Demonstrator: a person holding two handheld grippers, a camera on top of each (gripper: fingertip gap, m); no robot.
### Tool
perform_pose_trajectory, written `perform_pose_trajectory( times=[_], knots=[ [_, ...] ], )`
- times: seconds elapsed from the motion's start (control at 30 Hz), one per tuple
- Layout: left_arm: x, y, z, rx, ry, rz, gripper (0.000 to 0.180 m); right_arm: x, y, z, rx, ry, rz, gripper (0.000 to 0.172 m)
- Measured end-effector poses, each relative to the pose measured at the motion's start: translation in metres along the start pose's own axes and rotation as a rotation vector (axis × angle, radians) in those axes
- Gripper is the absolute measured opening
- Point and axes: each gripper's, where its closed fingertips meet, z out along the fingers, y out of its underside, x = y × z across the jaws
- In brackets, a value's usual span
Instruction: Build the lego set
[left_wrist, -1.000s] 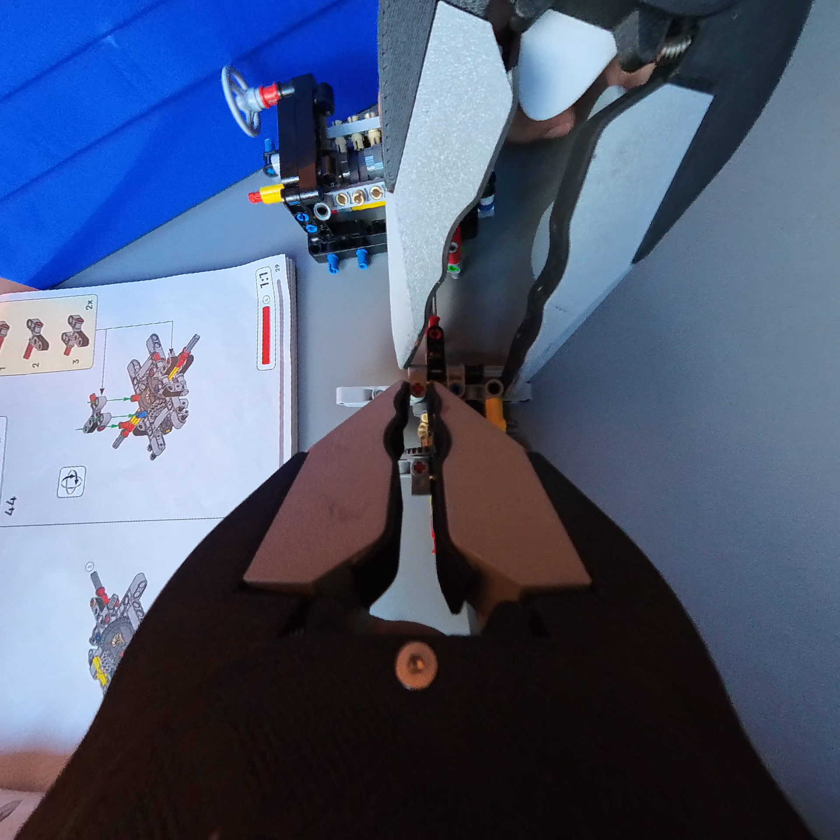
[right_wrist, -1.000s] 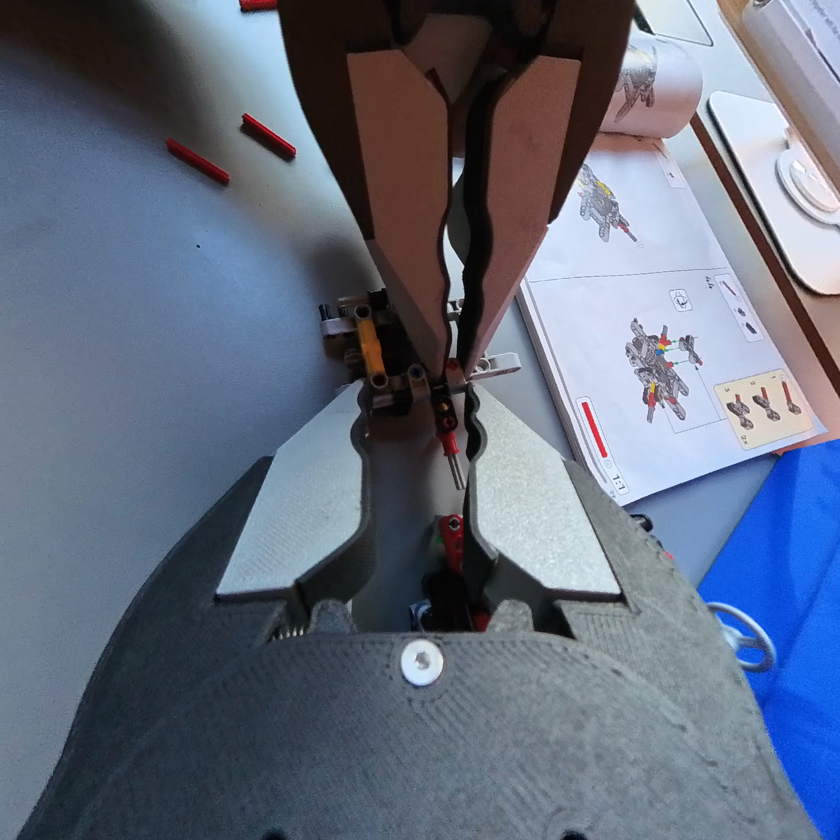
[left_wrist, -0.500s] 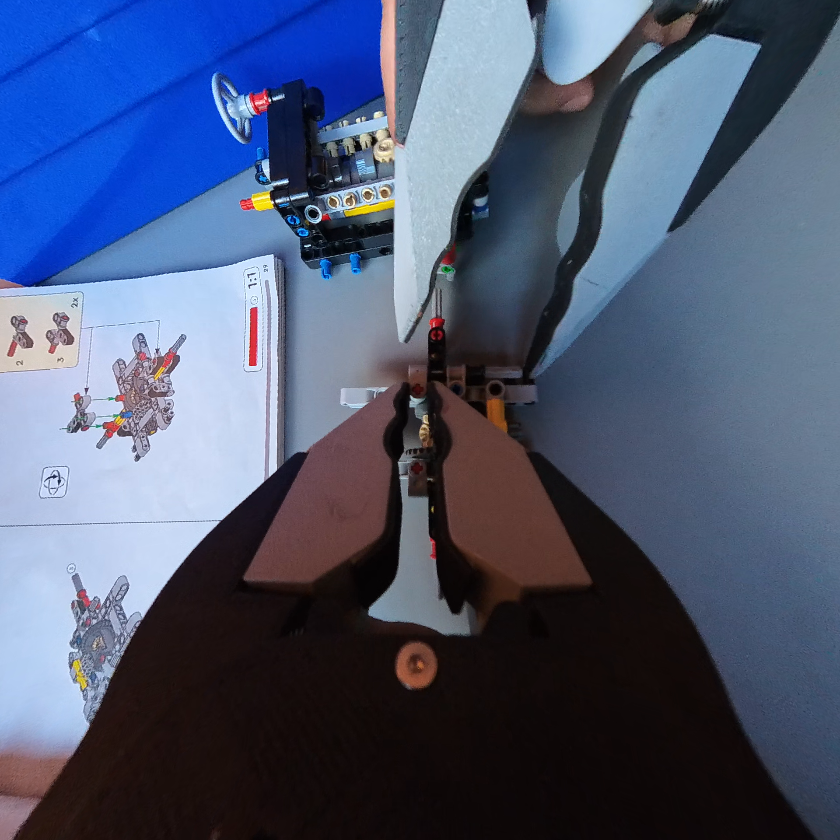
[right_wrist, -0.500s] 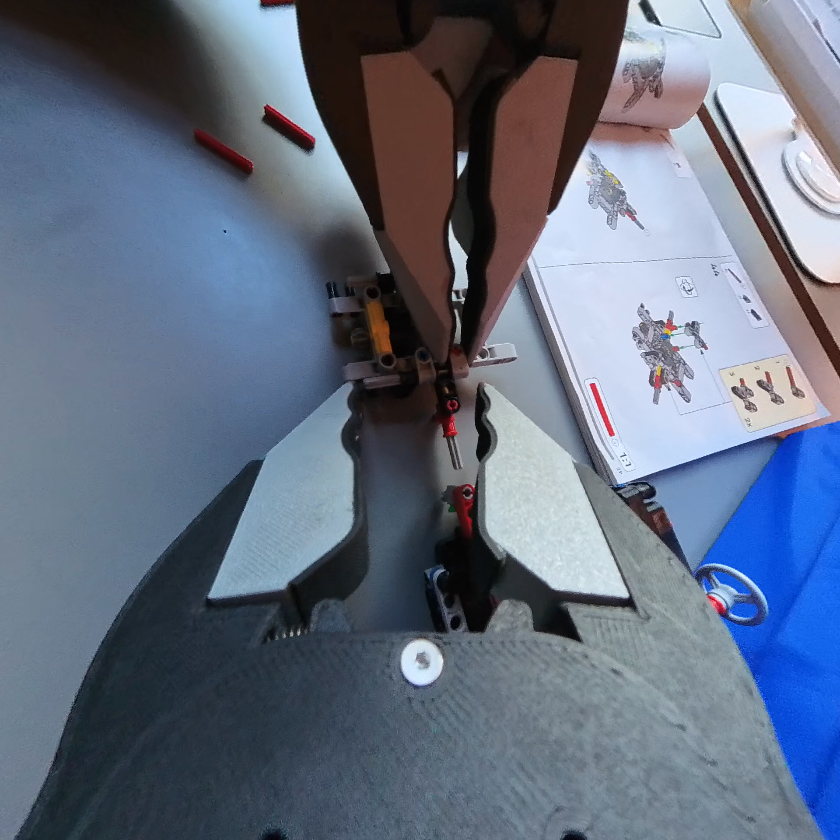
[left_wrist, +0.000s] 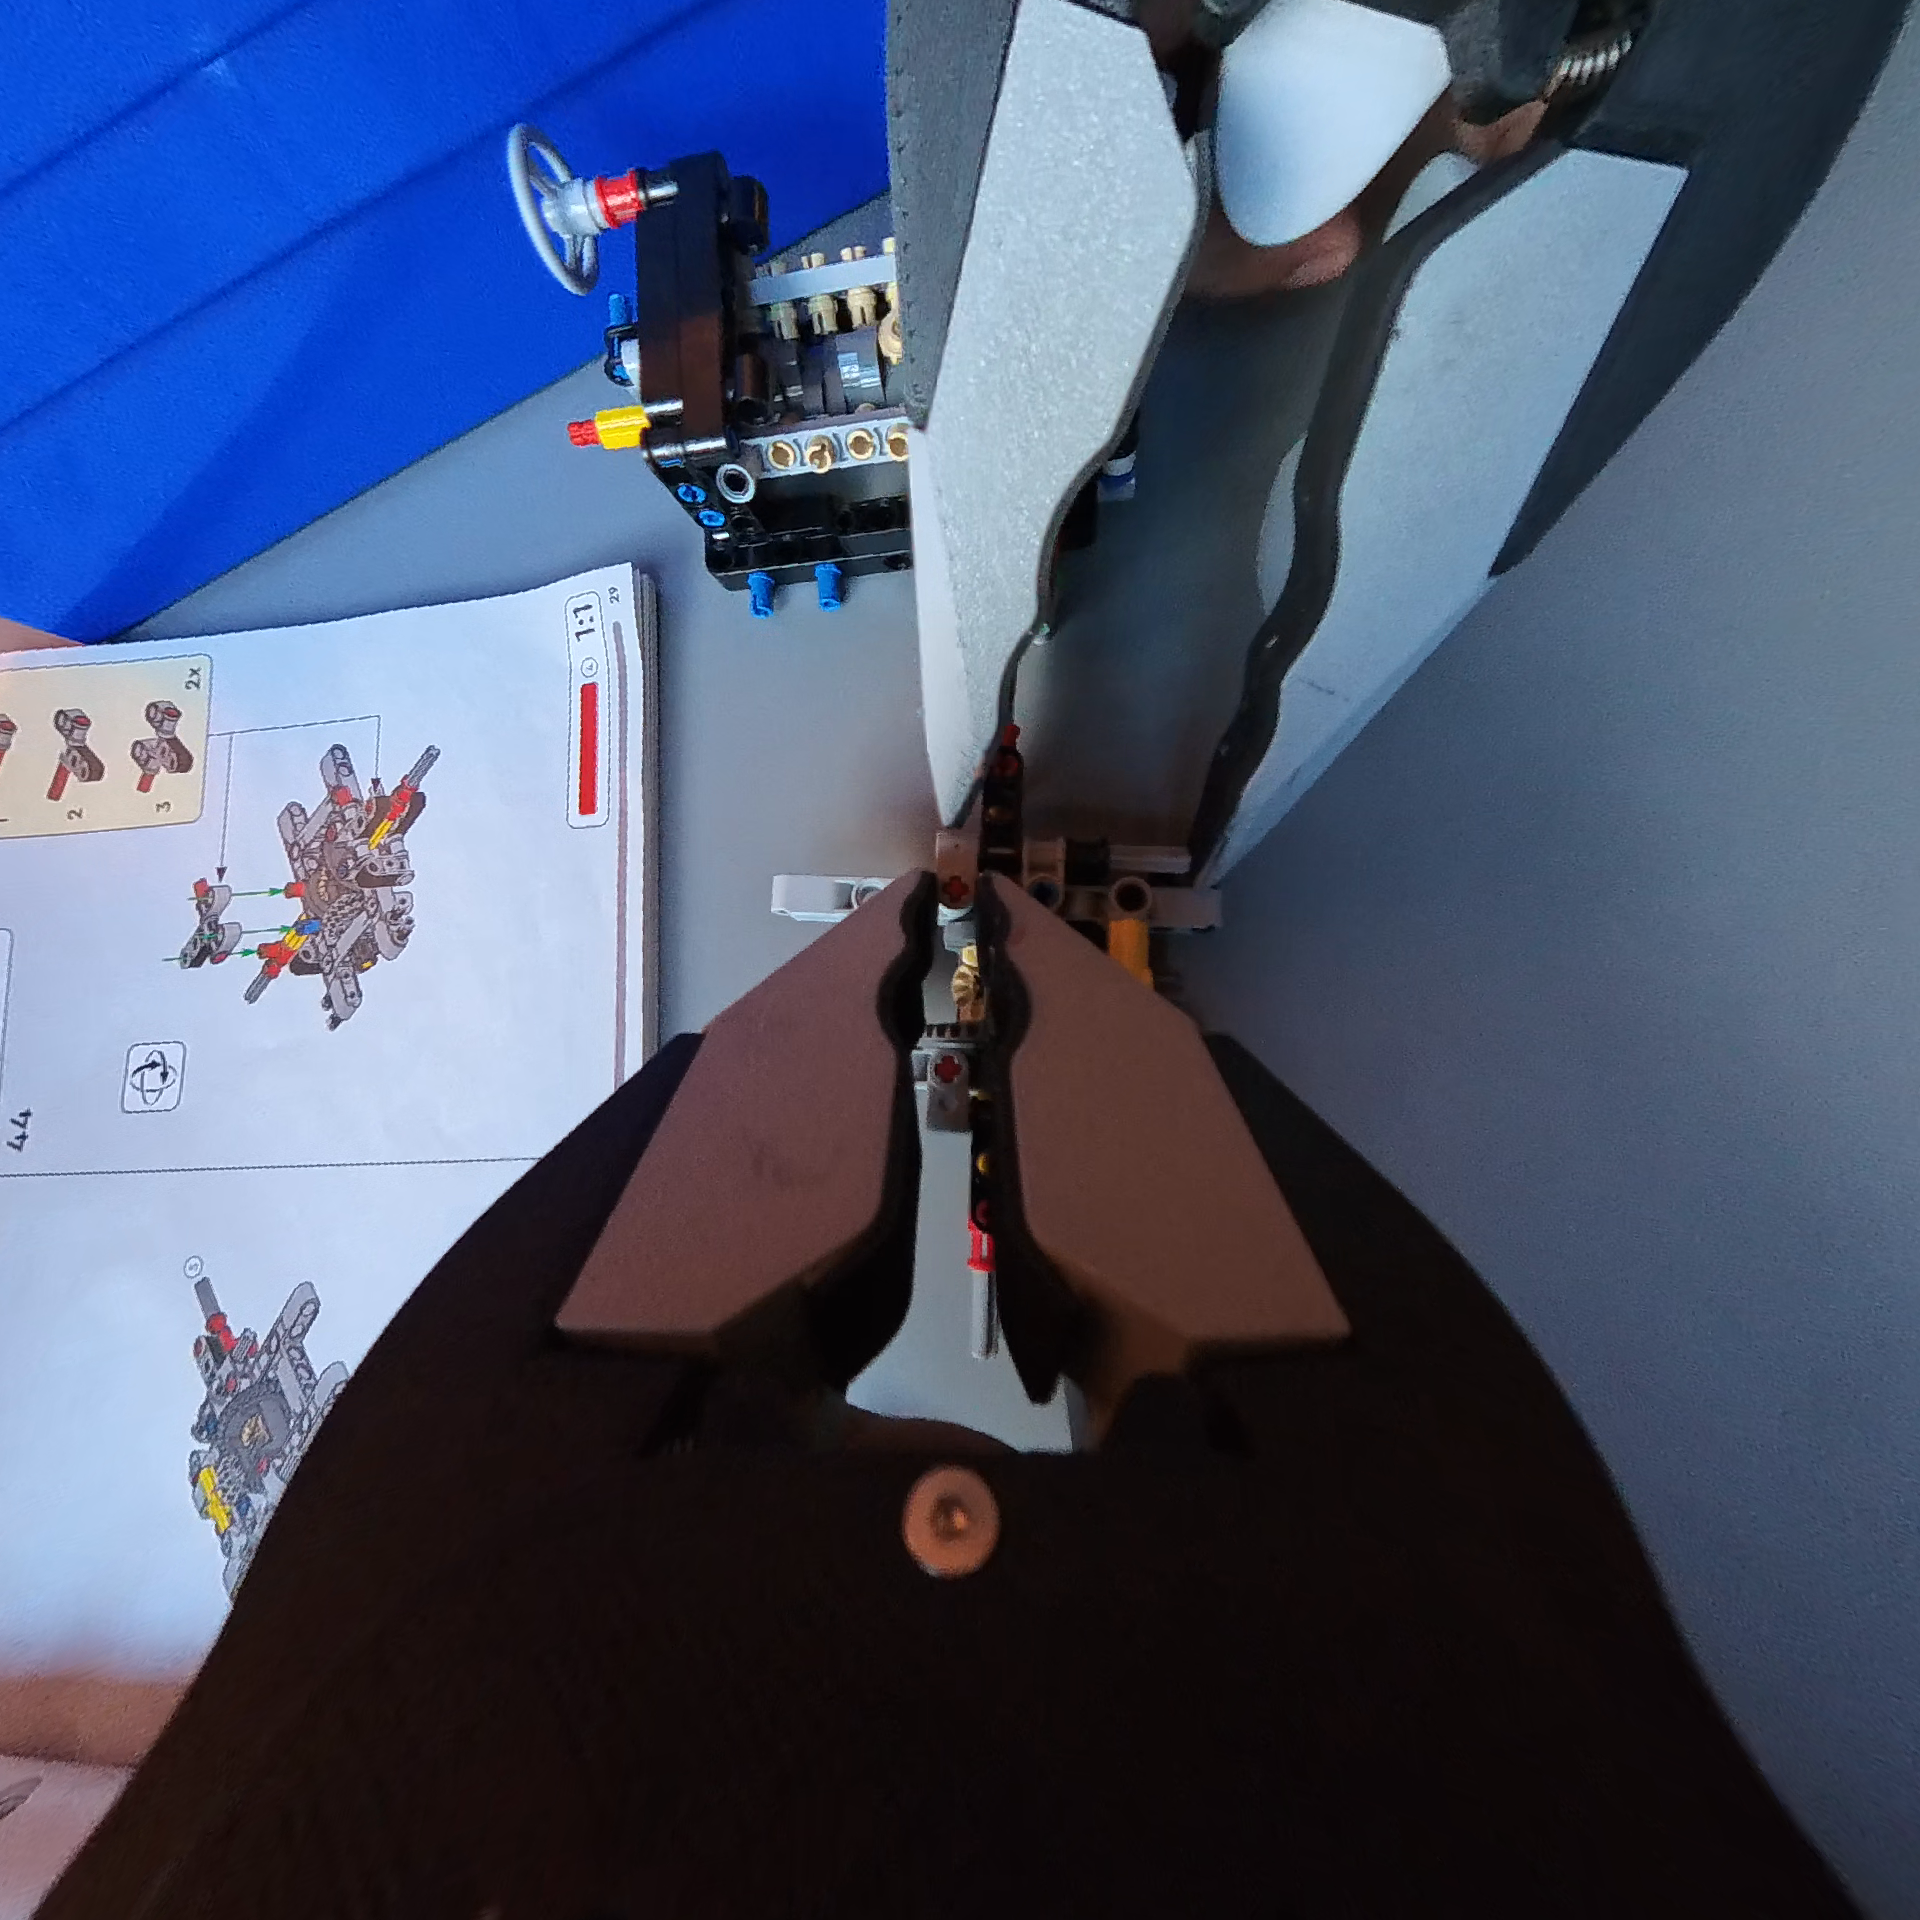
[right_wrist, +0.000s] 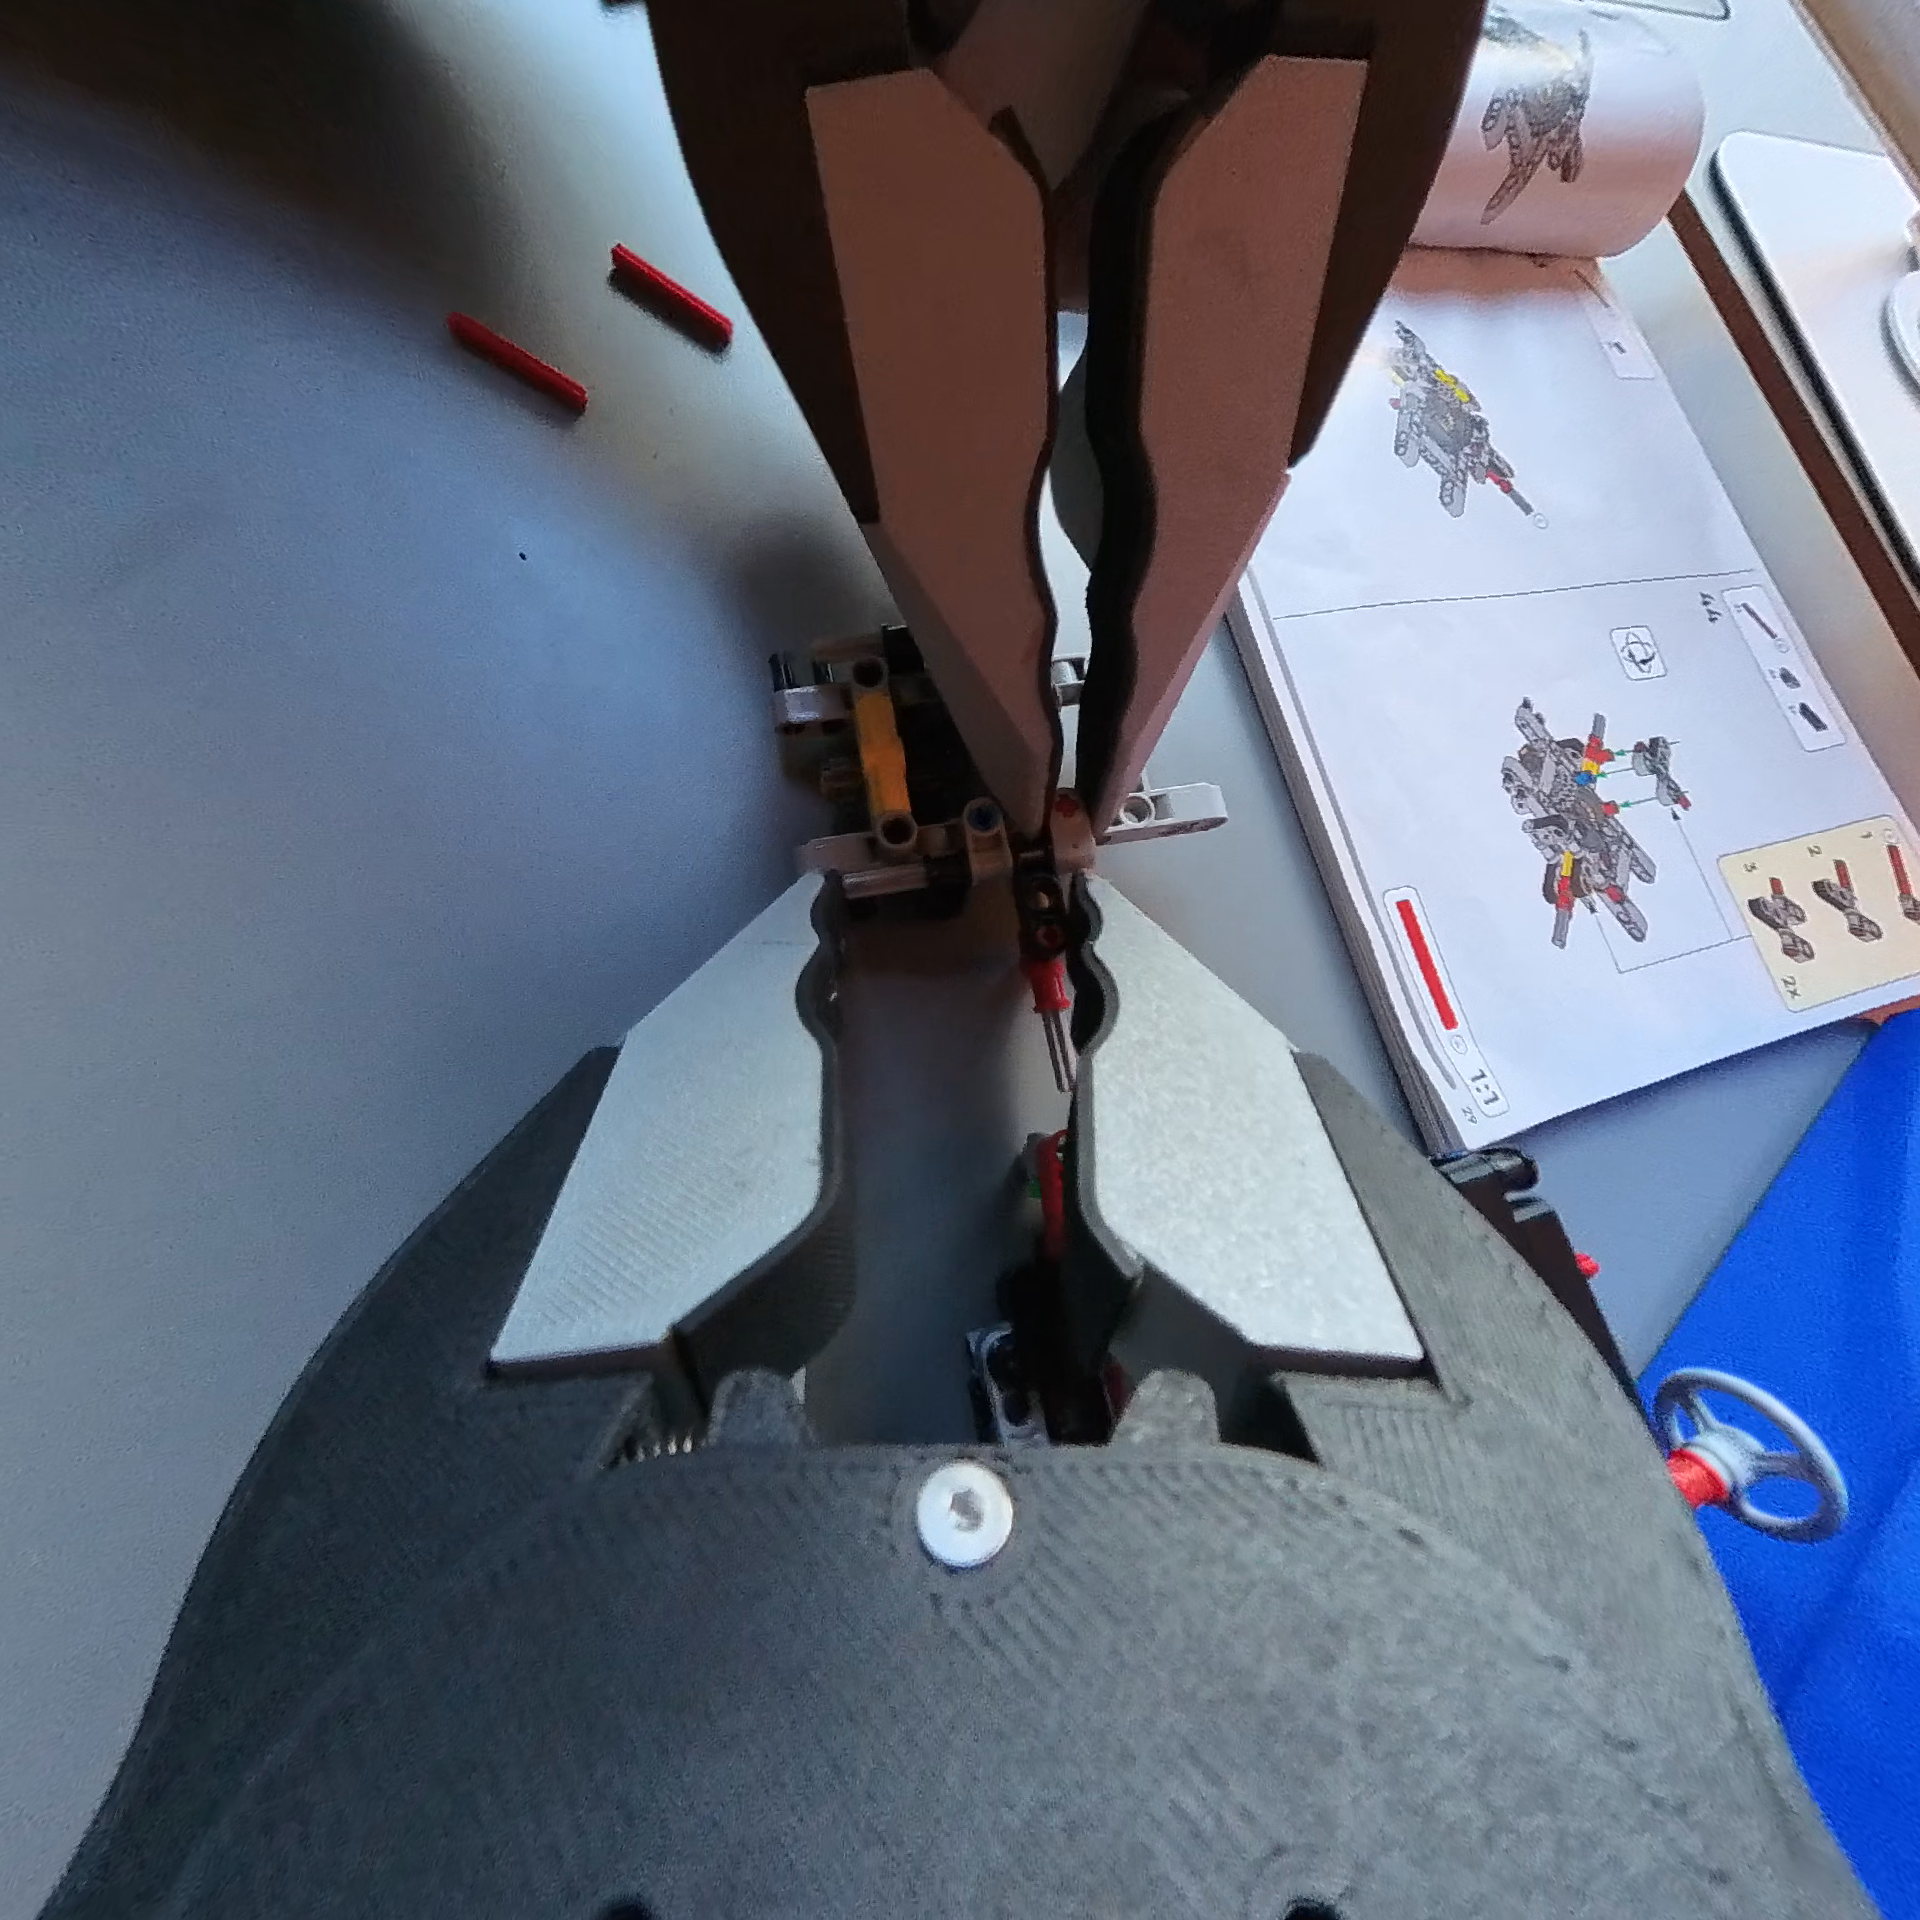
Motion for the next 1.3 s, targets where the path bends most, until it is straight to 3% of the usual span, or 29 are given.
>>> perform_pose_trajectory(
  times=[0.17,0.27,0.37,1.3],
  knots=[
    [0.001,0.001,-0.002,-0.007,0.005,0.027,0.005,-0.001,-0.002,0.001,0.0,-0.002,-0.01,0.042],
    [0.013,0.002,-0.005,-0.008,0.057,0.051,0.005,-0.007,-0.006,0.003,0.022,-0.034,-0.008,0.061],
    [0.013,0.003,-0.005,-0.021,0.02,0.032,0.005,-0.012,-0.008,0.002,0.022,-0.041,-0.036,0.046],
    [0.019,0.004,-0.012,0.011,-0.028,0.089,0.007,-0.017,-0.011,0.005,0.047,-0.041,-0.14,0.048]
  ],
)
